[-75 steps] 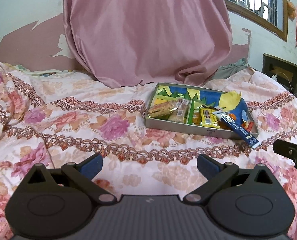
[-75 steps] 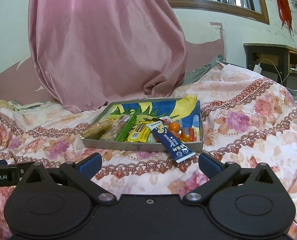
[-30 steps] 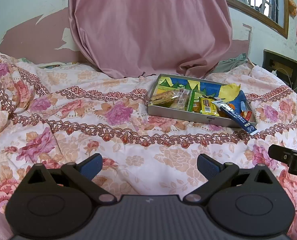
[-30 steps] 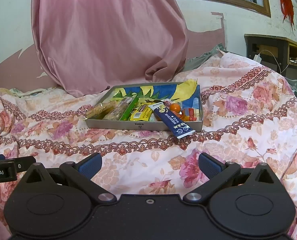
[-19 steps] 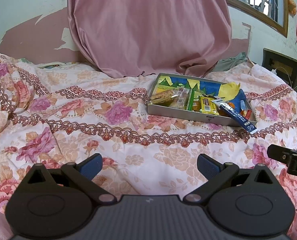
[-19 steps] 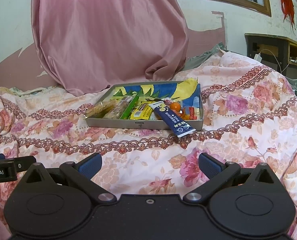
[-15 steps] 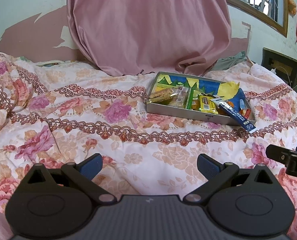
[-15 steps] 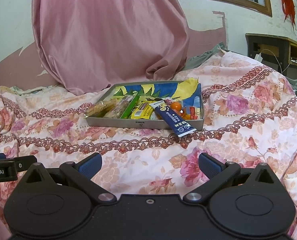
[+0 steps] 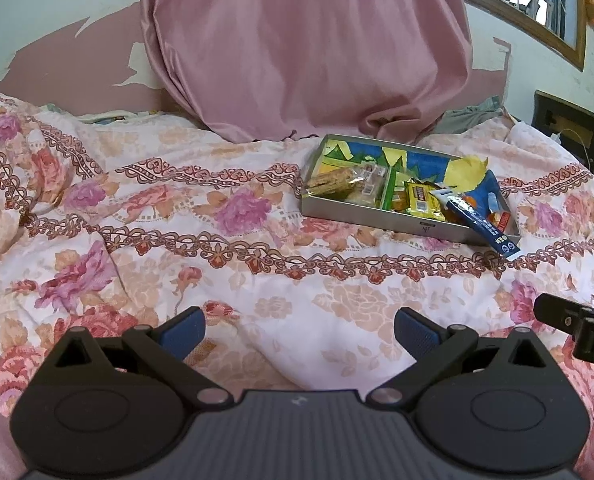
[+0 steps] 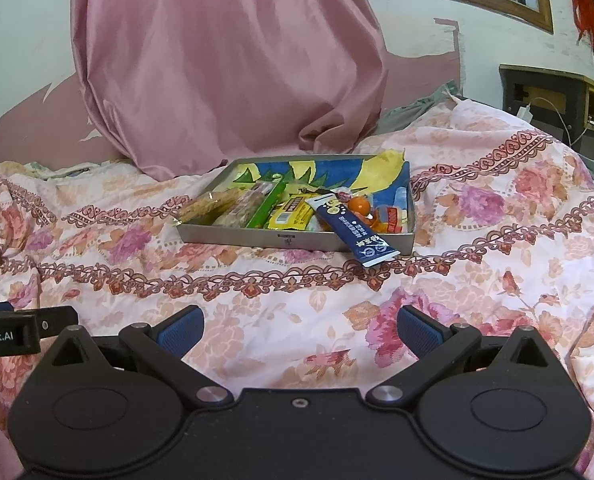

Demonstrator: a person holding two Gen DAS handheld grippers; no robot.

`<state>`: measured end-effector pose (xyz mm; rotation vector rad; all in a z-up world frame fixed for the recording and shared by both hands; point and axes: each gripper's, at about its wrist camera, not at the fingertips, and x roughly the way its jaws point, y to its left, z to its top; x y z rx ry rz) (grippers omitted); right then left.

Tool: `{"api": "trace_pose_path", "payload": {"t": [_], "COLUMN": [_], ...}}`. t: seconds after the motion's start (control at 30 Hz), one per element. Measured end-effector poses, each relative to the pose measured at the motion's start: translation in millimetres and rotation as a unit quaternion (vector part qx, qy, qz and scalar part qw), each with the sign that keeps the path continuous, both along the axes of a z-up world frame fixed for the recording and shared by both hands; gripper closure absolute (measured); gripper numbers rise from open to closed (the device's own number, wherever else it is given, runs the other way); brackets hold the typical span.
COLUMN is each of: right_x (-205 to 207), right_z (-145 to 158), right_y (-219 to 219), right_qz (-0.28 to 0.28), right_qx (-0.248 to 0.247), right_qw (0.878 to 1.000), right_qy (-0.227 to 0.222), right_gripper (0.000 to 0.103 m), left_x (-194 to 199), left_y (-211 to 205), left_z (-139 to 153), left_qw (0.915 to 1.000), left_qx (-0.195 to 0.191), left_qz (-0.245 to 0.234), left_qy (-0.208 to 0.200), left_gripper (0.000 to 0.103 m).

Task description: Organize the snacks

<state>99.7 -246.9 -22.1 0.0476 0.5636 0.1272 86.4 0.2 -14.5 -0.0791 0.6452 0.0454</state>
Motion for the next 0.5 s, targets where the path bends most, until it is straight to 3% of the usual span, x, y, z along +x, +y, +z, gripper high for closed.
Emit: {"api": "trace_pose_path", "payload": {"t": [0.5], "right_x": [0.9], "right_z": [-2.7], "right_y": [4.9], "right_qz": [0.014], "right_qx": [-0.010], "right_qw": [1.000], "right_qy": [0.009], "right_gripper": [0.001], "left_x": [-0.3], "left_y": [-0.7], "left_z": [-0.4], "left_qw": [1.0000], "left_qx": [0.005], "left_qz": [0.000], "left_qy": [0.003], "left_gripper": [0.000]}}
